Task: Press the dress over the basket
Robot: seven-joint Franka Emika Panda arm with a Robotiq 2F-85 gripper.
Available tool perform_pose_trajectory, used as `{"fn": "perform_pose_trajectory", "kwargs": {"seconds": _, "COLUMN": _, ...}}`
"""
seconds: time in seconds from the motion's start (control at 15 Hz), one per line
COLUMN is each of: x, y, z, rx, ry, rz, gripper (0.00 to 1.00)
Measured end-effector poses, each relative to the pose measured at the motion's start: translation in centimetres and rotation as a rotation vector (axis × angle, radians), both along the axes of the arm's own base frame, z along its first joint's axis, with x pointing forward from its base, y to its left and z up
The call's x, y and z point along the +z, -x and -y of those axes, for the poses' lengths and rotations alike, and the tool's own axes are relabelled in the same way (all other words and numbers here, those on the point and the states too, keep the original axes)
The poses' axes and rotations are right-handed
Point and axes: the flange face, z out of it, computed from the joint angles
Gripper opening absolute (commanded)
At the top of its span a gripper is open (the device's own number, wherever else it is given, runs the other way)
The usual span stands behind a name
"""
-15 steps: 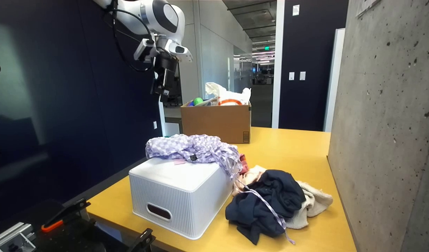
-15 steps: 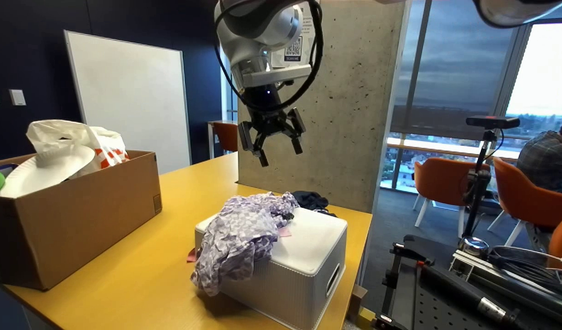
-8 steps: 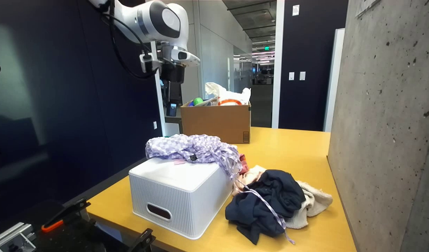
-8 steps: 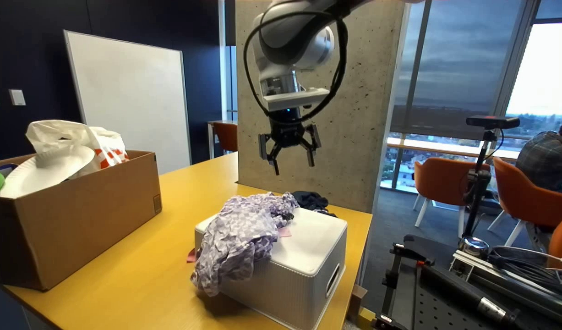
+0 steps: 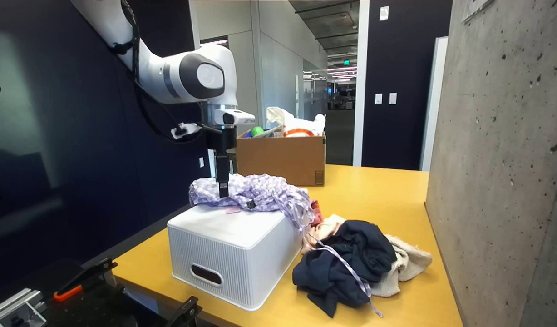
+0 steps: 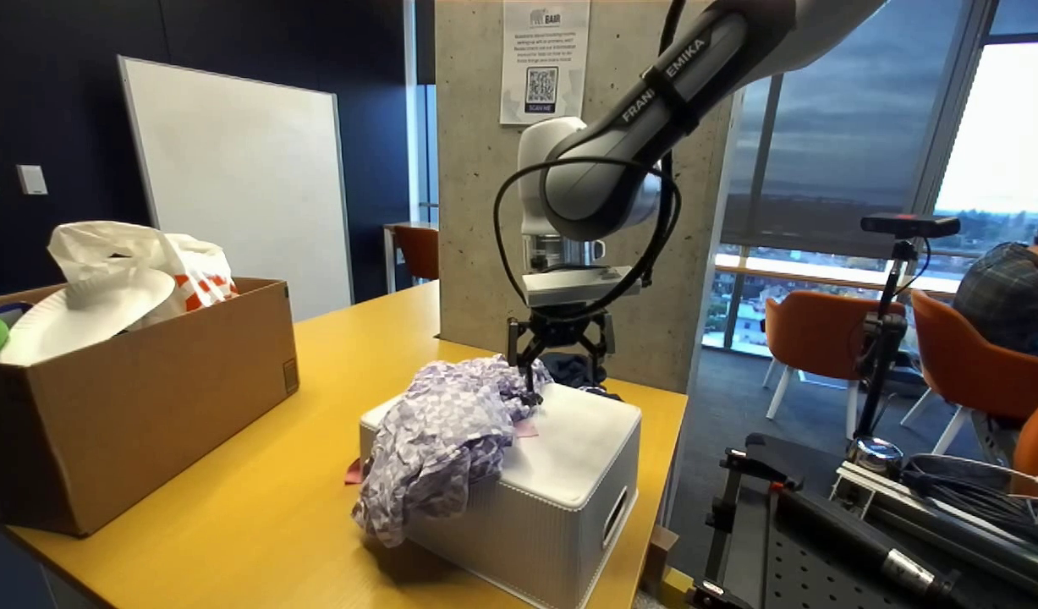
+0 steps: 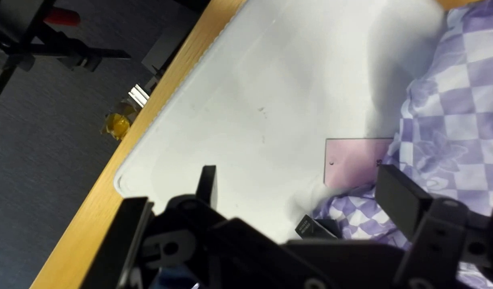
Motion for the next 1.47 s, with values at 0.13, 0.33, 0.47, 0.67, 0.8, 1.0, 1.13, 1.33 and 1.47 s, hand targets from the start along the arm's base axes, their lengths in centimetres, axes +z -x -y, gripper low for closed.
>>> {"fn": "perform_pose_trajectory", "kwargs": {"seconds": 0.13, "x": -0.4, "y": 0.1, "z": 0.6, "rx": -0.025, "ry": 0.004, "rz": 0.041, "gripper": 1.0}}
{"fn": "perform_pose_trajectory", "kwargs": {"seconds": 0.33, "x": -0.6, "y": 0.1, "z": 1.8, "rx": -0.054, "ry": 0.011, "rz": 0.07, "gripper": 1.0}}
{"fn": "perform_pose_trajectory", "kwargs": {"seconds": 0.47, "x": -0.8, "y": 0.0, "z": 2.1, "rx": -0.061, "ry": 0.012, "rz": 0.08, "gripper": 1.0}}
{"fn": "perform_pose_trajectory", "kwargs": {"seconds": 0.67, "x": -1.1, "y": -0.2, "z": 2.0, "rx": -0.062, "ry": 0.013, "rz": 0.082, "gripper": 1.0}}
{"fn": "perform_pose_trajectory", "kwargs": {"seconds": 0.8, "x": -1.6, "y": -0.7, "z": 2.0, "rx": -0.062, "ry": 0.014, "rz": 0.081, "gripper": 1.0}}
{"fn": "perform_pose_trajectory", "kwargs": {"seconds": 1.0, "x": -2.0, "y": -2.2, "z": 2.2, "rx": -0.067, "ry": 0.015, "rz": 0.095, "gripper": 1.0}}
{"fn": "perform_pose_trajectory", "kwargs": {"seconds": 1.13, "x": -2.3, "y": -3.6, "z": 2.4, "rx": -0.073, "ry": 0.014, "rz": 0.109, "gripper": 1.0}}
{"fn": "perform_pose_trajectory", "kwargs": {"seconds": 1.33, "x": -3.3, "y": -5.3, "z": 2.3, "rx": -0.082, "ry": 0.009, "rz": 0.12, "gripper": 1.0}}
{"fn": "perform_pose_trajectory", "kwargs": {"seconds": 1.47, "x": -4.2, "y": -5.8, "z": 2.1, "rx": -0.088, "ry": 0.002, "rz": 0.116, "gripper": 1.0}}
